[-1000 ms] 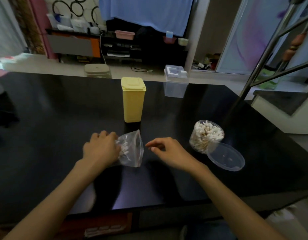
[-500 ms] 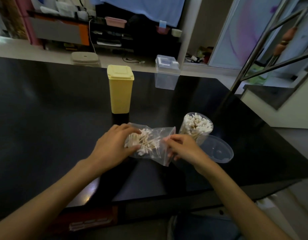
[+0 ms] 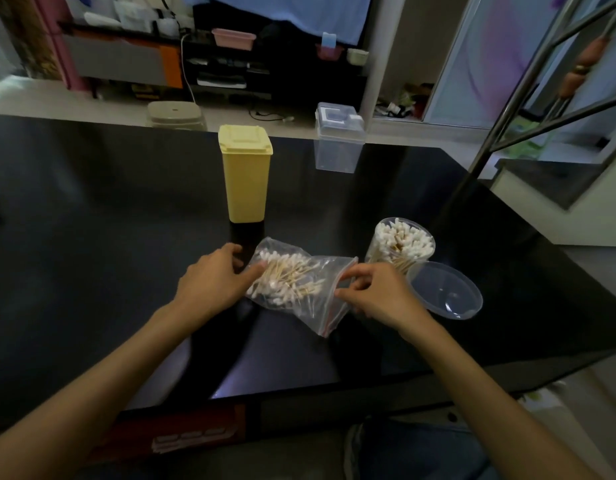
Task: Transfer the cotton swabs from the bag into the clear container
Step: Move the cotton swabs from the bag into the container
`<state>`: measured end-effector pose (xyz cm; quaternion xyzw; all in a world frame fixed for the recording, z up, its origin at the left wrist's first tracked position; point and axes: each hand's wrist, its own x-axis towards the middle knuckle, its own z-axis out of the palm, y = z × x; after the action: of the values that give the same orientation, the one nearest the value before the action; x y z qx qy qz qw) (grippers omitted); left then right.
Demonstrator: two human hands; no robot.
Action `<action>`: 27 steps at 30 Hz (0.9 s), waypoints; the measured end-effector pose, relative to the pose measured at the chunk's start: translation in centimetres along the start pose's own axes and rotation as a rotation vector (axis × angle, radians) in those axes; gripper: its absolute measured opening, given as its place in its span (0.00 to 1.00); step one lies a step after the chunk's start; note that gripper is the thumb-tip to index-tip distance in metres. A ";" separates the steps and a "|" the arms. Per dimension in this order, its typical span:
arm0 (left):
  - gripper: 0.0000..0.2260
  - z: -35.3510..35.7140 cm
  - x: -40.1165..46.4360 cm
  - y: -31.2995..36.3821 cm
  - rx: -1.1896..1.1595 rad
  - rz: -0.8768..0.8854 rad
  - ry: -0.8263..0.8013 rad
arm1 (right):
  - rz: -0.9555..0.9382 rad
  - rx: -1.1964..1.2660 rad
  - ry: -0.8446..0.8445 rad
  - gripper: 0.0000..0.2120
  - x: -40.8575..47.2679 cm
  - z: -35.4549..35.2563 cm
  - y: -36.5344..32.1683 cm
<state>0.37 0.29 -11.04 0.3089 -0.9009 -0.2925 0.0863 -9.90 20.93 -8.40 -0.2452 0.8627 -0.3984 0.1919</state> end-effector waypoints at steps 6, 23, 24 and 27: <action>0.07 -0.6 0.4 -0.3 -0.221 0.029 0.030 | 0.093 0.093 0.011 0.09 0.4 -0.2 0.0; 0.08 -0.4 -0.5 1.3 -0.799 -0.014 -0.068 | -0.001 0.231 -0.150 0.29 0.1 0.9 0.0; 0.08 -0.3 -0.5 1.0 -0.761 -0.015 -0.043 | -0.012 0.199 -0.155 0.30 0.1 1.0 0.1; 0.01 -0.4 -0.4 0.5 -0.686 0.048 -0.040 | -0.040 0.144 -0.148 0.33 0.1 1.0 0.2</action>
<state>0.55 0.72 -10.42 0.2347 -0.7585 -0.5824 0.1746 -9.46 20.41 -9.18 -0.2766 0.8103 -0.4439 0.2644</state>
